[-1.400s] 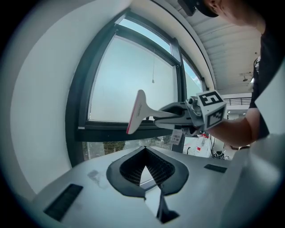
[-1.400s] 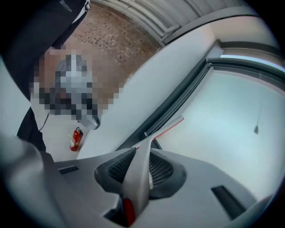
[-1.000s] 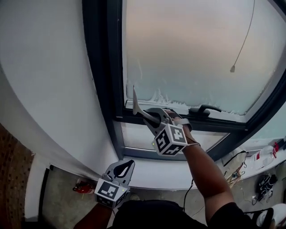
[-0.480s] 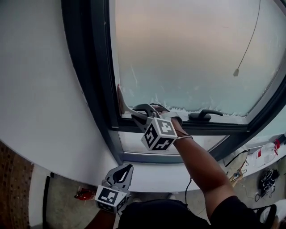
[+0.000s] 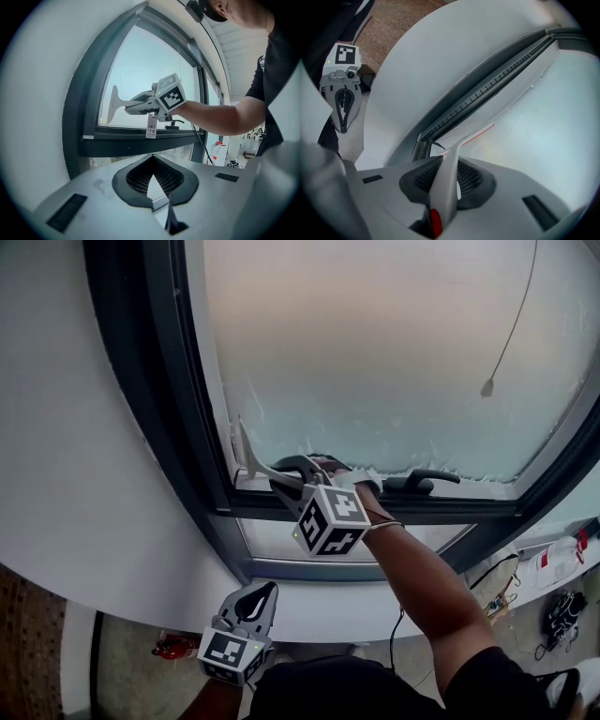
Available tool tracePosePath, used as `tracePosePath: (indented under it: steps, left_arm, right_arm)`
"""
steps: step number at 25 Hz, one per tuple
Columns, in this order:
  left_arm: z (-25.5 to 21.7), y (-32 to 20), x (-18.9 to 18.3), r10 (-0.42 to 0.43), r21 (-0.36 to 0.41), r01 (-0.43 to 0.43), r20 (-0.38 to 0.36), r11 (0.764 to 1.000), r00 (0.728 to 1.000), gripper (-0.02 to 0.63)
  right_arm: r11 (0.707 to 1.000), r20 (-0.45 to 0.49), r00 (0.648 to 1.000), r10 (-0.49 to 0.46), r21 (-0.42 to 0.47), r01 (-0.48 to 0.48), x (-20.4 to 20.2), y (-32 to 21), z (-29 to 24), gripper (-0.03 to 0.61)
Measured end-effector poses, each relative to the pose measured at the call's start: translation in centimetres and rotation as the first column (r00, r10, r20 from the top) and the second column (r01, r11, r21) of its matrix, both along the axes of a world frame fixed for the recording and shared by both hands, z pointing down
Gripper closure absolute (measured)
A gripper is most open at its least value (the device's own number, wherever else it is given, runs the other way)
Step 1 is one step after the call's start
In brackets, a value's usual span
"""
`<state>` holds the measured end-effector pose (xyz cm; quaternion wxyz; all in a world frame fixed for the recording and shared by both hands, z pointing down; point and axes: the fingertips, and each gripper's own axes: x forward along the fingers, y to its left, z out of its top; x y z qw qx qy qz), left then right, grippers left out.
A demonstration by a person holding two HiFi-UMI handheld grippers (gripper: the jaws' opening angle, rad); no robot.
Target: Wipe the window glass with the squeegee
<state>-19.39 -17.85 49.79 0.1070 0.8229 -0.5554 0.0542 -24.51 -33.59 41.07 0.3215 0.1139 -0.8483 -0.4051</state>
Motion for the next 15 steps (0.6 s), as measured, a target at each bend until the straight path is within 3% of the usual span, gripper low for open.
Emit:
tracePosePath:
  steps: [15]
  left_arm:
    - [0.5, -2.3, 4.7, 0.05, -0.014, -0.05, 0.008, 0.999, 0.999, 0.612]
  right_arm:
    - [0.999, -0.001, 0.999, 0.047, -0.004, -0.047, 7.2, -1.3, 0.1, 0.511]
